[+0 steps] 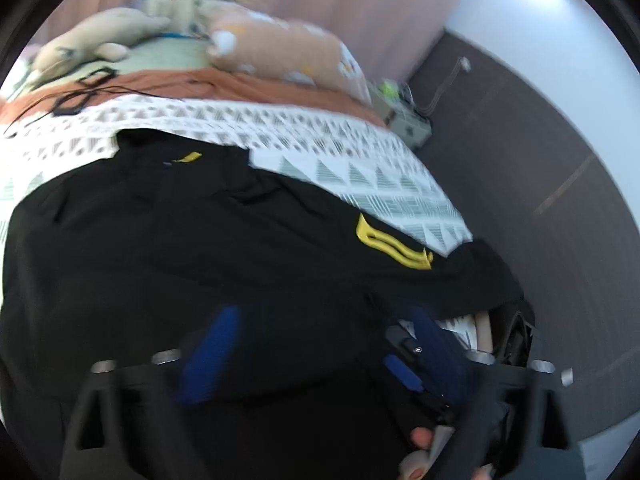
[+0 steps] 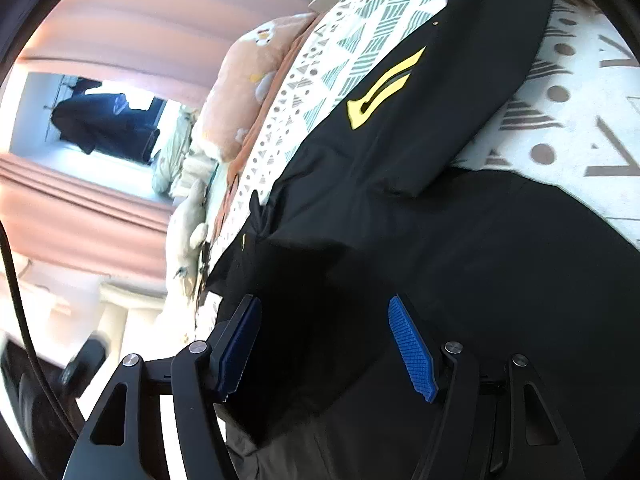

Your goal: Fold large clothes

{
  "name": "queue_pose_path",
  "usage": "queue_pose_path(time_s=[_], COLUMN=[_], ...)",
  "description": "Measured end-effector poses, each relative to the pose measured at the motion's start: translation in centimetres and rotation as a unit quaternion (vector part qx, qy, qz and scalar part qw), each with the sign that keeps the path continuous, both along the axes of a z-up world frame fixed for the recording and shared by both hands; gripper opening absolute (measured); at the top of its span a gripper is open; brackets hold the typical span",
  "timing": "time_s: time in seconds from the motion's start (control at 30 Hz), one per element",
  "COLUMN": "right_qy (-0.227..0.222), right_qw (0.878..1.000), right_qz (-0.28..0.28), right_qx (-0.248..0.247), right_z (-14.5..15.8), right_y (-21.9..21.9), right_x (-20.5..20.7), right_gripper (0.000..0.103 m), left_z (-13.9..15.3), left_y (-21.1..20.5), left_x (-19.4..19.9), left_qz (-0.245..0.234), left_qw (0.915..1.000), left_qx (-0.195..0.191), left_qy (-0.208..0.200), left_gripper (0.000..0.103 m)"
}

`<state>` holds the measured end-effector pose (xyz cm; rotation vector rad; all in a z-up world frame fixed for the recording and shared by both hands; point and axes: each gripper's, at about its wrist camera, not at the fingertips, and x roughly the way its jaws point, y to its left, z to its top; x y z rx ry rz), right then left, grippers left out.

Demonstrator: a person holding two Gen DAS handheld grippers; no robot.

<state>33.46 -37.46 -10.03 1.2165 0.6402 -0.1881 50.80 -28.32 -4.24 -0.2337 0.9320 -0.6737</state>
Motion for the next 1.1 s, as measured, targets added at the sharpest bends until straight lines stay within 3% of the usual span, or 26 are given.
queue_pose_path(time_s=[0.17, 0.37, 0.53, 0.7, 0.83, 0.9, 0.93, 0.97, 1.1], right_qy=[0.004, 0.046, 0.081, 0.072, 0.061, 0.054, 0.058, 0.063, 0.06], right_qw=[1.0, 0.999, 0.997, 0.996, 0.997, 0.998, 0.998, 0.998, 0.997], right_qz=[-0.01, -0.002, 0.017, 0.021, 0.015, 0.017, 0.017, 0.015, 0.023], right_qx=[-0.002, -0.006, -0.011, 0.041, 0.039, 0.023, 0.006, -0.01, -0.04], right_z=[0.2, -0.5, -1.3, -2.5, -2.7, -2.7, -2.7, -2.8, -2.0], right_y=[-0.2, 0.5, 2.0, 3.0, 3.4, 3.4, 3.3, 3.2, 2.3], right_x=[-0.7, -0.5, -0.5, -1.7, -2.3, -1.6, -1.3, -0.9, 0.4], right_gripper=[0.067, 0.067, 0.067, 0.067, 0.066, 0.044, 0.015, 0.011, 0.01], left_z=[-1.4, -2.9, -3.3, -4.2, -4.9, -5.4, -5.6, -6.0, -7.7], left_y=[5.7, 11.4, 14.8, 18.5, 21.7, 23.2, 23.9, 24.7, 27.0], left_x=[-2.6, -4.6, -4.0, -3.8, -3.9, -4.1, -4.2, -4.1, -3.5], left_qz=[0.086, 0.181, 0.202, 0.225, 0.245, 0.258, 0.266, 0.272, 0.285], left_qw=[0.9961, 0.9835, 0.9792, 0.9738, 0.9683, 0.9644, 0.9621, 0.9601, 0.9559], left_qx=[-0.017, 0.006, 0.013, 0.03, 0.045, 0.055, 0.059, 0.062, 0.068], left_qy=[0.009, -0.005, -0.017, -0.013, -0.016, -0.016, -0.015, -0.011, 0.023], left_gripper=[0.097, 0.097, 0.097, 0.096, 0.096, 0.095, 0.092, 0.088, 0.076])
